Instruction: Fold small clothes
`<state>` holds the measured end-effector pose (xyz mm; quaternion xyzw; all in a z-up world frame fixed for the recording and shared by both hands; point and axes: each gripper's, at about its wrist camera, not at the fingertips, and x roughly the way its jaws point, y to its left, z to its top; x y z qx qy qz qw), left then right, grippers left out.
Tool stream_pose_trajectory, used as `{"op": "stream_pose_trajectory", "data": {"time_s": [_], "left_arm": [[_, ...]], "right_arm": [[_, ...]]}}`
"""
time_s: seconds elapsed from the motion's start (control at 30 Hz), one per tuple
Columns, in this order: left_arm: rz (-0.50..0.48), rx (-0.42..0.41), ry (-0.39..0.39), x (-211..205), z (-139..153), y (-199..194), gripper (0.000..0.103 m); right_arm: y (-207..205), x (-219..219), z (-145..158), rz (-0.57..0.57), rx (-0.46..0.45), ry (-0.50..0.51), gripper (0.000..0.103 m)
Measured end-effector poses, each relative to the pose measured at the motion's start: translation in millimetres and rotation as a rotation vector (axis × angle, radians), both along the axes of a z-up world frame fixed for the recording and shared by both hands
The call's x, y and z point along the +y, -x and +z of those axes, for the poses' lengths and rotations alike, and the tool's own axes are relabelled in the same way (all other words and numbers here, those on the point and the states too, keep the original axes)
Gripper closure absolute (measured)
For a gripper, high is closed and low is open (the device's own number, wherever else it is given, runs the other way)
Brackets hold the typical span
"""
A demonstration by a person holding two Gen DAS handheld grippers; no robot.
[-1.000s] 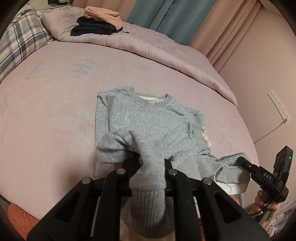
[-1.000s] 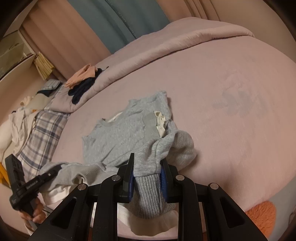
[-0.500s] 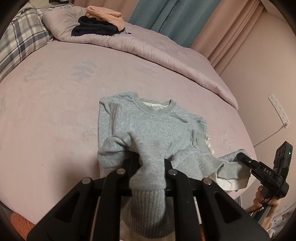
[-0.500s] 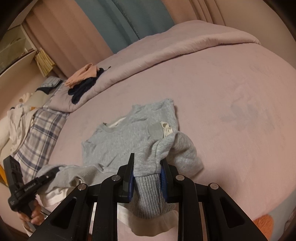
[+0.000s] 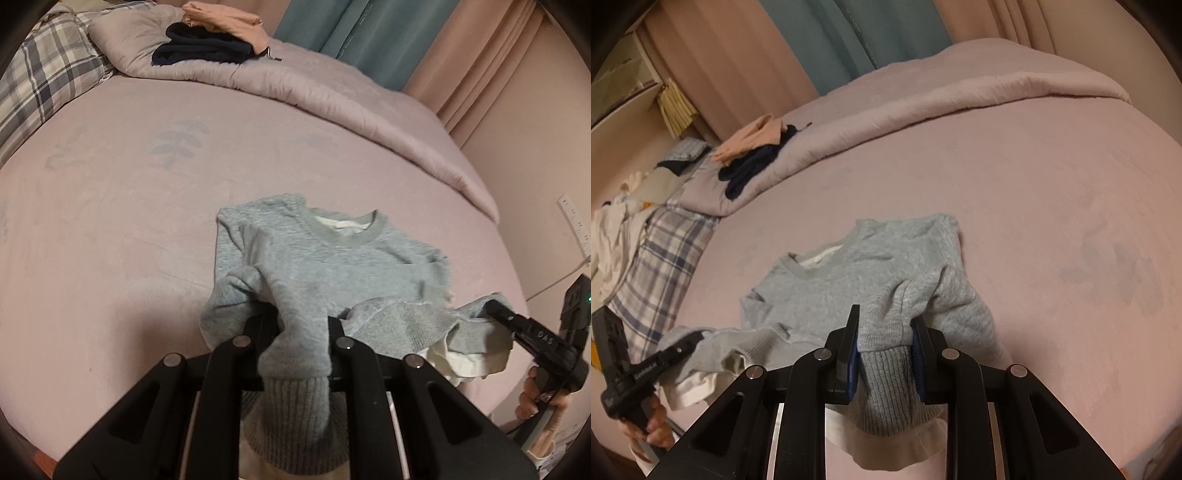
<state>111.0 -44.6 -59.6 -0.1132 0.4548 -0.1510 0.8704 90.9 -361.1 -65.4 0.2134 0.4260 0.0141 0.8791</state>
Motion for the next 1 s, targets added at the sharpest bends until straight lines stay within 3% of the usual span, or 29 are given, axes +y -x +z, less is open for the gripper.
{"op": "stream_pose_trajectory", "data": {"time_s": [0.33, 0.6, 0.67, 0.77, 0.87, 0.93, 1.0], "left_arm": [[0.042, 0.11, -0.087, -8, -52, -33, 0.089], [0.039, 0.139, -0.058, -4, -61, -38, 0.085], [0.007, 0.116, -0.041, -4, -55, -33, 0.07], [-0.007, 0.093, -0.025, -1, -43, -21, 0.058], [0.005, 0.097, 0.007, 5, -37, -11, 0.046], [0.022, 0.095, 0.024, 10, -33, -2, 0.029], [0.038, 0.076, 0.017, 13, -30, 8, 0.026]], "right_arm": [[-33, -4, -38, -0.019, 0.118, 0.035, 0.078], [-37, -9, -51, -0.015, 0.153, 0.055, 0.078], [-36, -11, -49, -0.006, 0.135, 0.035, 0.073], [-29, -16, -44, -0.004, 0.133, 0.018, 0.069], [-15, -23, -33, -0.029, 0.107, 0.014, 0.048], [-2, -26, -24, -0.033, 0.077, 0.011, 0.046], [12, -28, -19, -0.029, 0.069, 0.018, 0.044]]}}
